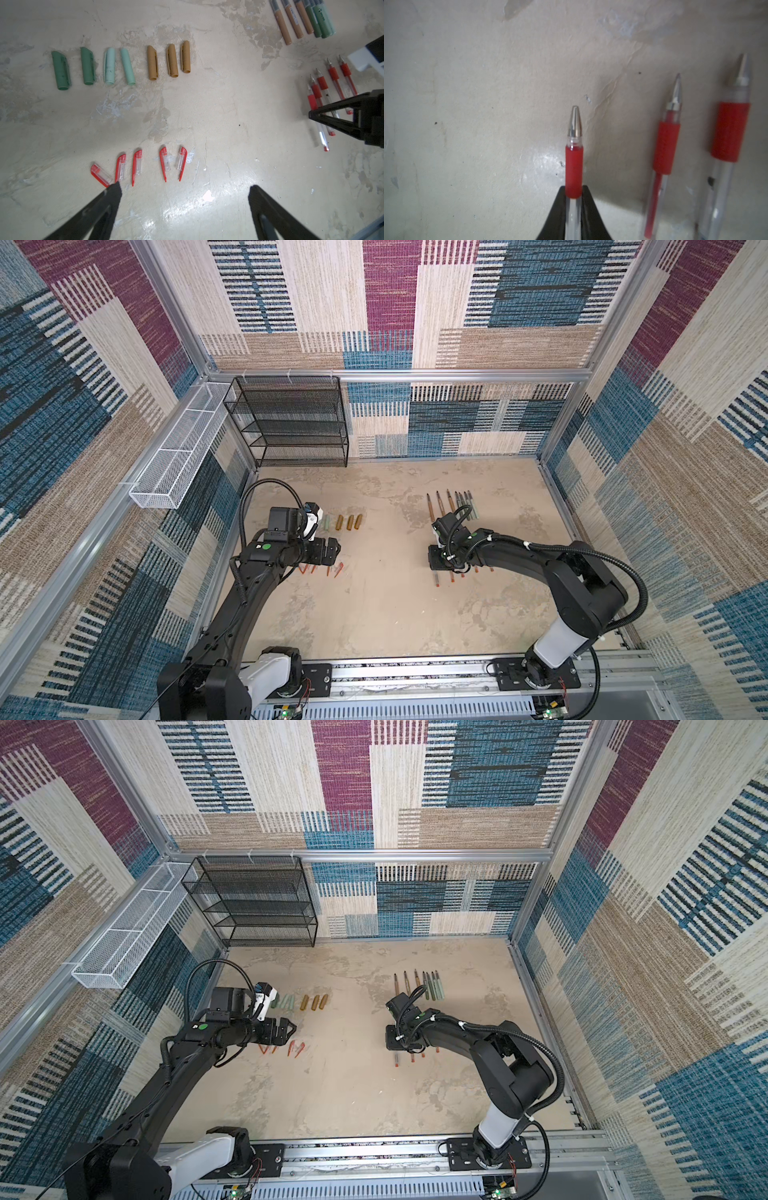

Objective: Open the pen caps

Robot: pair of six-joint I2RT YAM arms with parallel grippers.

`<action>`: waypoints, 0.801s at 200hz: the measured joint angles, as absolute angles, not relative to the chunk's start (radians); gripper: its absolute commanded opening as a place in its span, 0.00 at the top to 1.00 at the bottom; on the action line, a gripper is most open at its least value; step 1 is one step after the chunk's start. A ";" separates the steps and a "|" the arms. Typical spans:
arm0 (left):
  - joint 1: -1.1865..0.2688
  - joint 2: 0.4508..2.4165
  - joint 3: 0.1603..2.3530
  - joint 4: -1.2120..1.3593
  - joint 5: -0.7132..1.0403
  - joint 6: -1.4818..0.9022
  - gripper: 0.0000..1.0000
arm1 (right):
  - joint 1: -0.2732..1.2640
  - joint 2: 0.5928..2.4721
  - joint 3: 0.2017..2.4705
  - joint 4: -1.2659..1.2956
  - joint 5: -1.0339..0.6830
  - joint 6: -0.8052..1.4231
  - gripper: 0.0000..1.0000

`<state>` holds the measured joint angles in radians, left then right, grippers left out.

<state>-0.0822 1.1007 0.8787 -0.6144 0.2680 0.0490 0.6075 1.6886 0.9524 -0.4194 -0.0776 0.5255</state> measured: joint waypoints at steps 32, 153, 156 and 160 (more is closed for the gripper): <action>-0.065 1.007 0.856 -0.591 0.256 0.061 0.01 | 0.604 1.710 0.962 -0.422 -0.054 0.526 0.70; -0.052 1.087 0.548 -0.027 0.078 0.171 0.01 | 0.552 1.479 1.106 -0.499 0.117 0.480 0.21; -0.050 1.098 0.542 -0.002 0.077 0.171 0.01 | 0.543 1.472 1.107 -0.495 0.124 0.471 0.15; -0.047 1.111 0.535 0.027 0.075 0.170 0.01 | 0.533 1.463 1.107 -0.490 0.134 0.458 0.03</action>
